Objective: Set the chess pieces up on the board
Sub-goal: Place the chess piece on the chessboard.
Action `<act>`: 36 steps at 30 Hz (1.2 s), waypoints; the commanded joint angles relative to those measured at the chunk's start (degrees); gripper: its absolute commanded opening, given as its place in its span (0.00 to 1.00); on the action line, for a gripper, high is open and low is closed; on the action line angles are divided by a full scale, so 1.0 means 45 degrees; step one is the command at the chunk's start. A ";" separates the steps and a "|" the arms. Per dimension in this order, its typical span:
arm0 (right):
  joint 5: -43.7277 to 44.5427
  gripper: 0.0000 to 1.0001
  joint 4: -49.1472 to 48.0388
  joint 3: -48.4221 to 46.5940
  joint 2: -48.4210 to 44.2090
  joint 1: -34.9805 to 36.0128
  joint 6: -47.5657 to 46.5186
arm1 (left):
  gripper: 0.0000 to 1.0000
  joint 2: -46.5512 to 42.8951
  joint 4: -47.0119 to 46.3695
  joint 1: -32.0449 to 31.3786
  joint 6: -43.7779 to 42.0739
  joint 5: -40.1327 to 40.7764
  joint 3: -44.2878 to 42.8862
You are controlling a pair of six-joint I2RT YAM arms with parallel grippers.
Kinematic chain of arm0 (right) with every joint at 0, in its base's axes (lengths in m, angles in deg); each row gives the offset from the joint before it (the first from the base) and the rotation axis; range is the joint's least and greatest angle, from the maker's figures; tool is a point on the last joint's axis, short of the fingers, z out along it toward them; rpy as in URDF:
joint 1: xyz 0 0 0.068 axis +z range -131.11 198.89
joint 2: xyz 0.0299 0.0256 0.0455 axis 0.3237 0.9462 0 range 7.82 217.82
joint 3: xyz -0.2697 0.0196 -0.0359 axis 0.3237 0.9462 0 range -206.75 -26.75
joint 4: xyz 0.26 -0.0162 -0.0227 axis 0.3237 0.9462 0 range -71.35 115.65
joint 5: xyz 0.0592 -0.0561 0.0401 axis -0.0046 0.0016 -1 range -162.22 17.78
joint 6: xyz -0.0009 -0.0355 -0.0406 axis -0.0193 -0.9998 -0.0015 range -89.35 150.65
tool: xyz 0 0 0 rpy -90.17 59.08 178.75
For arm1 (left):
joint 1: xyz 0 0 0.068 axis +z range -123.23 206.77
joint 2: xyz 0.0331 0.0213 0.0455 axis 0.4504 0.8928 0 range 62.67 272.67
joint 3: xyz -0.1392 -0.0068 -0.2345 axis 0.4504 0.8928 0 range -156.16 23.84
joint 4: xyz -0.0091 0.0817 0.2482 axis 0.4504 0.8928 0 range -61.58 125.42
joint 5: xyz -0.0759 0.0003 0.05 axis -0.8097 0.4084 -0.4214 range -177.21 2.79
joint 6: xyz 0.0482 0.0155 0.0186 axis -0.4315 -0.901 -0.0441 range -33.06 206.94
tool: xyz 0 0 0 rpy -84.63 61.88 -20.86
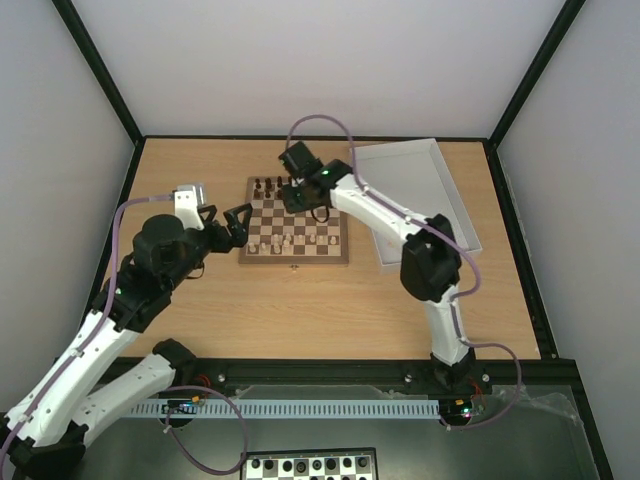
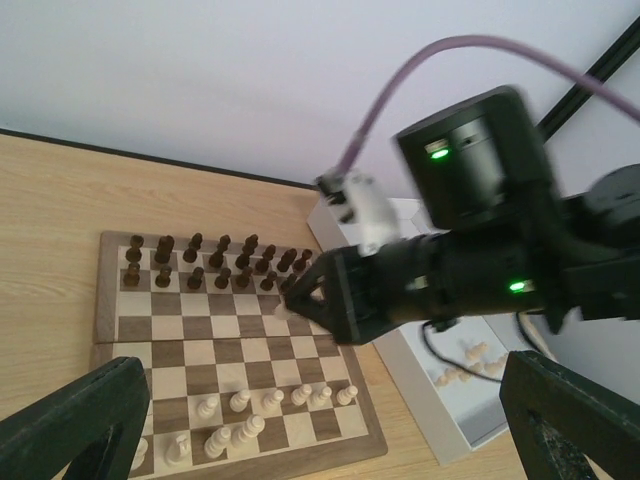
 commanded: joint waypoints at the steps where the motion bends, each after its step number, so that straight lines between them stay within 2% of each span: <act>1: -0.0272 0.07 0.1367 -0.1529 0.1272 0.0636 -0.0348 | 0.99 -0.0448 0.0532 -0.0035 0.0023 0.0113 -0.0175; 9: -0.0526 0.07 0.2413 -0.3950 0.3389 0.1542 -0.0561 | 0.99 -0.0820 0.0674 -0.0032 0.0059 0.0288 0.0019; 20: -0.0775 0.08 0.2685 -0.4759 0.4466 0.2145 -0.0604 | 1.00 -0.0808 0.0707 -0.0041 -0.0021 0.0356 0.0139; 36: -0.0444 0.10 0.2944 -0.4870 0.5072 0.2332 -0.0556 | 0.99 -0.0937 0.0707 -0.0037 0.0013 0.0445 0.0225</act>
